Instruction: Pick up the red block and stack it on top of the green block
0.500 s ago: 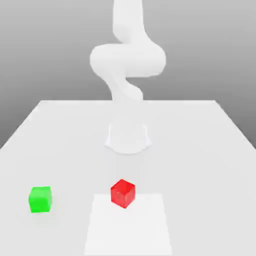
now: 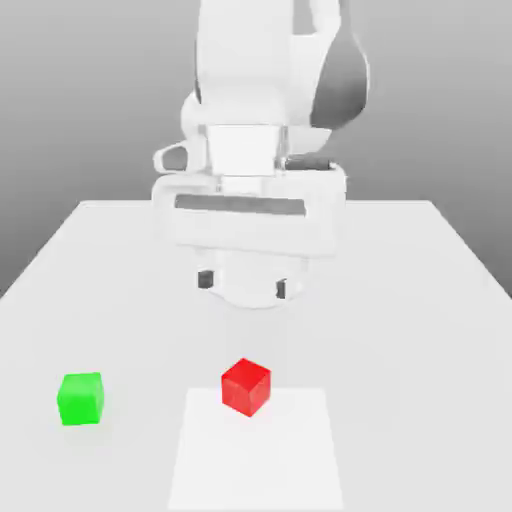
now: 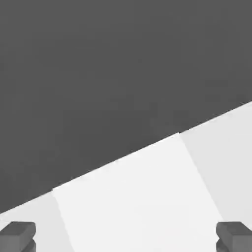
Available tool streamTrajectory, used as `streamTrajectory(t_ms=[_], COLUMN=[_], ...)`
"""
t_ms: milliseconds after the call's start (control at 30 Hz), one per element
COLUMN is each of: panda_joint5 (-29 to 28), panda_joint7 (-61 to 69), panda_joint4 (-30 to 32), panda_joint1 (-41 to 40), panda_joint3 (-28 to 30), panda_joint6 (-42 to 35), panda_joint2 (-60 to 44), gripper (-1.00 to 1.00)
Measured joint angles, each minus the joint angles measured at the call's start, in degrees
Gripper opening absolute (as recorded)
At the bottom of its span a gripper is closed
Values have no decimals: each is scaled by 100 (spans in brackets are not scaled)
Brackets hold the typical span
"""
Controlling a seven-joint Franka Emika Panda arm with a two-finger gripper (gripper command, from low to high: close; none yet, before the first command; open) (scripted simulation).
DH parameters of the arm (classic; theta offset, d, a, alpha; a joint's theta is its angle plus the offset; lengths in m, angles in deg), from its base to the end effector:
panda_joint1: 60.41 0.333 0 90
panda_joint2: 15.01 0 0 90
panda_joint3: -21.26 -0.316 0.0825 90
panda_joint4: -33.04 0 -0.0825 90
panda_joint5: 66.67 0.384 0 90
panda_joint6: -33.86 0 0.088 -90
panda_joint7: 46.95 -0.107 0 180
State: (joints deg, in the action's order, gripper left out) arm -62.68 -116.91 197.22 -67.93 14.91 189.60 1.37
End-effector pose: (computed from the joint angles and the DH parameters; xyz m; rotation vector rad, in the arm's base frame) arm 0.3660 -0.0132 0.2841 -2.4293 1.8569 -0.1728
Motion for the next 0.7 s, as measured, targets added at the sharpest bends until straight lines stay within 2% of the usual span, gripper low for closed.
streamTrajectory(t_ms=[100,167,267,300,533,700], panda_joint5=[-217,-476,-822,-875,-862,-430], panda_joint7=[-586,-849,-1128,-1170,-1166,-854], panda_joint4=[360,375,309,286,284,411], panda_joint1=[-133,-188,57,146,188,127], panda_joint3=[-67,-39,302,403,439,258], panda_joint6=[862,1334,1902,2050,2084,1317], panda_joint2=[-1122,-1710,-2384,-2558,-2587,-1693], gripper=[0,0,0,-100,-100,-100])
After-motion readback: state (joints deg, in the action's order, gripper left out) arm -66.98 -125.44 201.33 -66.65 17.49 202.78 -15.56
